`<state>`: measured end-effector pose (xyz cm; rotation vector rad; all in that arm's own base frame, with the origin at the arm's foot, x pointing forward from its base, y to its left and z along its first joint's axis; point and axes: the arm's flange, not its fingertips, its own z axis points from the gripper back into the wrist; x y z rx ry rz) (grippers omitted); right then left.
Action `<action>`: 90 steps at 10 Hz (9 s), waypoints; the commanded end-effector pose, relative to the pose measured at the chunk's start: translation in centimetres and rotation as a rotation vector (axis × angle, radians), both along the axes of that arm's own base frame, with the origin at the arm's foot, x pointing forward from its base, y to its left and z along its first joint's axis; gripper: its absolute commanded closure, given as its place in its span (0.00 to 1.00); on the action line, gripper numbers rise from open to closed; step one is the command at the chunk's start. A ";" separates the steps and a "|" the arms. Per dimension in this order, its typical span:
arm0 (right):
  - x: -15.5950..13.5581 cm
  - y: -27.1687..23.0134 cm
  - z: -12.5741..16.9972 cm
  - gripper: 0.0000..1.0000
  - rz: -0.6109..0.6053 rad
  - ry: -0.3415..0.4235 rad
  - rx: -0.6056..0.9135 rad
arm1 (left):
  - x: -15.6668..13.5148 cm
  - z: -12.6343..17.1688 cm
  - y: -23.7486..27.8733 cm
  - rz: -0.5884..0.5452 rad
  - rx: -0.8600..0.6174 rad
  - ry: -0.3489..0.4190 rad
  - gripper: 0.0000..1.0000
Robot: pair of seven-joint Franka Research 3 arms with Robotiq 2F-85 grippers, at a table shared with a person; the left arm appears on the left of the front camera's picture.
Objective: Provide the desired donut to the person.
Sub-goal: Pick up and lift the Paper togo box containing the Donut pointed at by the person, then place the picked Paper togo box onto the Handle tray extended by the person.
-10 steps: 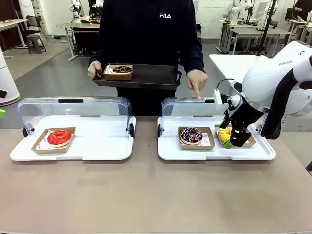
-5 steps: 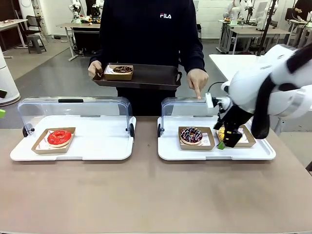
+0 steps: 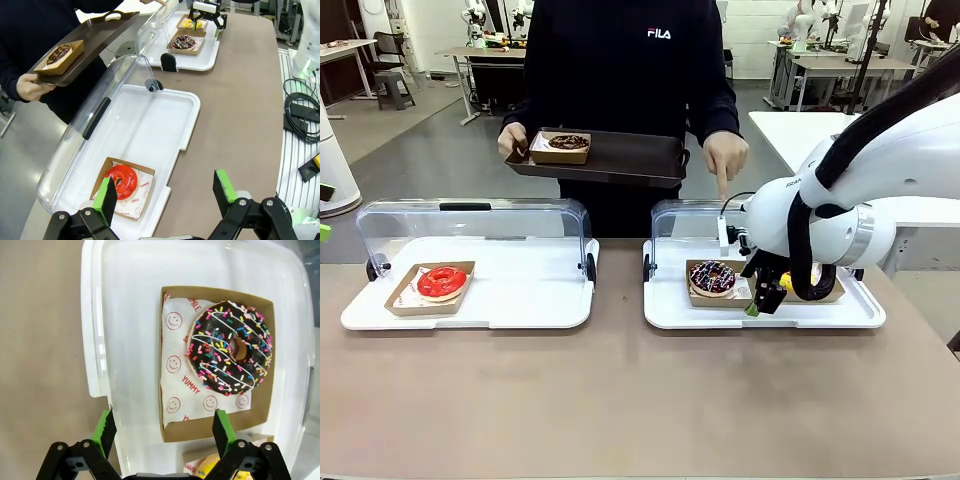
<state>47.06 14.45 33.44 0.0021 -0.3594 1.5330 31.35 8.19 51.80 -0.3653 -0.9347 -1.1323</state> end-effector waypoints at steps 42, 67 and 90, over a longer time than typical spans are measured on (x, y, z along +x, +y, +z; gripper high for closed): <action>-22.1 3.0 24.2 1.00 0.303 -0.232 -0.066 | 0.0 0.0 0.1 -0.001 -0.009 -0.003 0.00; -4.1 9.5 24.9 0.98 0.192 -0.326 0.033 | 0.0 0.0 0.1 -0.001 -0.009 -0.003 0.00; 1.9 11.9 20.6 0.00 0.166 -0.214 0.086 | 0.0 0.0 0.1 -0.001 -0.009 -0.003 0.00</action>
